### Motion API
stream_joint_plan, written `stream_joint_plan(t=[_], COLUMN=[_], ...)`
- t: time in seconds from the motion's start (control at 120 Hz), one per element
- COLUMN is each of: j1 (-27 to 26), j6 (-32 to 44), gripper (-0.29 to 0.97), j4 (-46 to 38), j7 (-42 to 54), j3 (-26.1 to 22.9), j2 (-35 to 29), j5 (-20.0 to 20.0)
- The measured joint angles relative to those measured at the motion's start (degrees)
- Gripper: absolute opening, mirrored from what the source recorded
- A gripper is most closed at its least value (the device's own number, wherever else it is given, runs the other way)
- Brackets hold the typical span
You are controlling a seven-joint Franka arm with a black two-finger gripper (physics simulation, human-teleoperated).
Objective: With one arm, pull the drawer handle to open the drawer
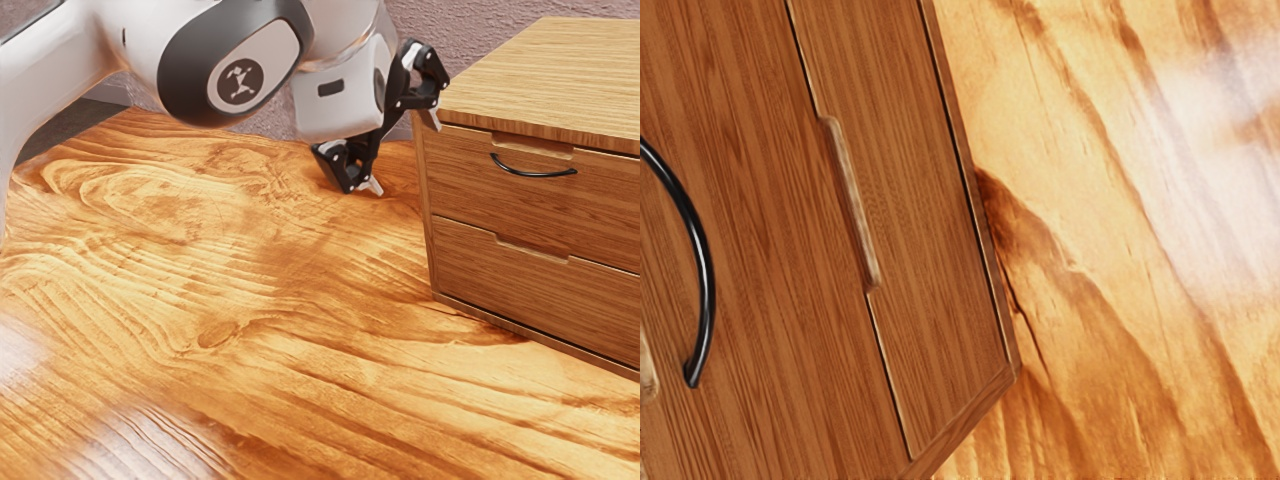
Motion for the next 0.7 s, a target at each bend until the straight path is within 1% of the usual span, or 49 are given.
stream_joint_plan(t=[0.2, 0.233, 0.25, 0.3, 0.417, 0.45, 0.483, 0.533, 0.7], j1=[0.44, 1.67, 3.47, 11.83, 35.18, 39.36, 41.12, 41.37, 39.54], j6=[0.88, 0.95, 0.97, 1.04, 1.15, 1.16, 1.16, 1.21, 3.53], gripper=[0.66, 0.66, 0.66, 0.66, 0.66, 0.66, 0.66, 0.66, 0.66], j4=[0.01, -0.05, -0.13, -1.16, -4.42, -5.06, -5.25, -5.16, -5.01], j7=[0.87, 0.99, 1.05, 1.21, 1.49, 1.56, 1.62, 1.71, 1.84], j3=[-0.22, -1.45, -3.38, -12.32, -36.35, -40.87, -43.33, -45.06, -46.07], j2=[0.39, 0.44, 0.46, 0.46, -0.06, -0.21, -0.32, -0.40, 0.02], j5=[1.38, 1.44, 1.48, 1.59, 1.83, 2.02, 2.19, 2.42, 3.60])
